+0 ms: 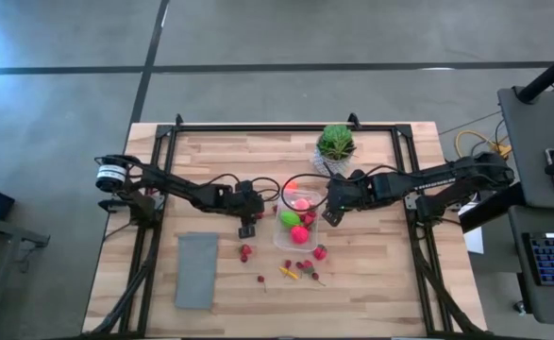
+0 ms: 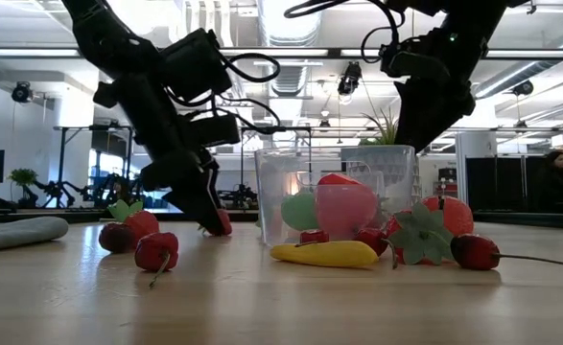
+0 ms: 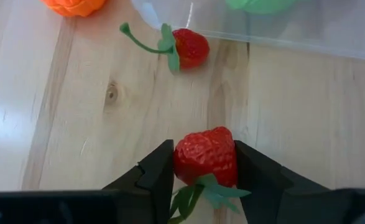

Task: Pick and placing Produce into tupperware
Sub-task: Put the red strawberry into the transparent bin

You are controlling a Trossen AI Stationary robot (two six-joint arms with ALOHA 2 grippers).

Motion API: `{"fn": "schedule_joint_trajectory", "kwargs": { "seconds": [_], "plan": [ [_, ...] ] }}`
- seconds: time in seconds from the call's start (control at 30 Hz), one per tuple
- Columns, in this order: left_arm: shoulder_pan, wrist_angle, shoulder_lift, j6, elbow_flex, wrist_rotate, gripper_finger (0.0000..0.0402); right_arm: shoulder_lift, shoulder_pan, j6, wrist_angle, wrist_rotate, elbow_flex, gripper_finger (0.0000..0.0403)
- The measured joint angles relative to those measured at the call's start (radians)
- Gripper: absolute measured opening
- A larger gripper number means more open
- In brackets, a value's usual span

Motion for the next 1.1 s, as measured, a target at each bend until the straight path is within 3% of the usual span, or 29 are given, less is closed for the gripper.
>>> {"fn": "schedule_joint_trajectory", "kwargs": {
  "seconds": [0.13,0.33,0.6,0.93,1.1],
  "plan": [
    [-0.003,-0.015,-0.013,-0.001,0.004,0.002,0.0116,0.0,0.0,0.0,0.0,0.0,0.0,0.0262],
    [-0.003,-0.065,-0.074,-0.001,0.062,0.001,0.0148,0.0,0.0,0.0,-0.001,-0.001,0.0,0.0266],
    [-0.003,-0.069,-0.15,0.001,0.147,-0.028,0.0155,0.0,0.001,-0.005,-0.011,-0.015,0.0,0.0265],
    [-0.011,-0.072,-0.082,0.002,0.257,-0.062,0.0157,-0.063,0.03,0.021,-0.128,-0.027,0.0,0.0265],
    [-0.009,-0.232,-0.08,-0.089,0.256,-0.095,0.0157,-0.16,0.089,0.07,-0.198,-0.026,0.0,0.0271]
  ]
}}
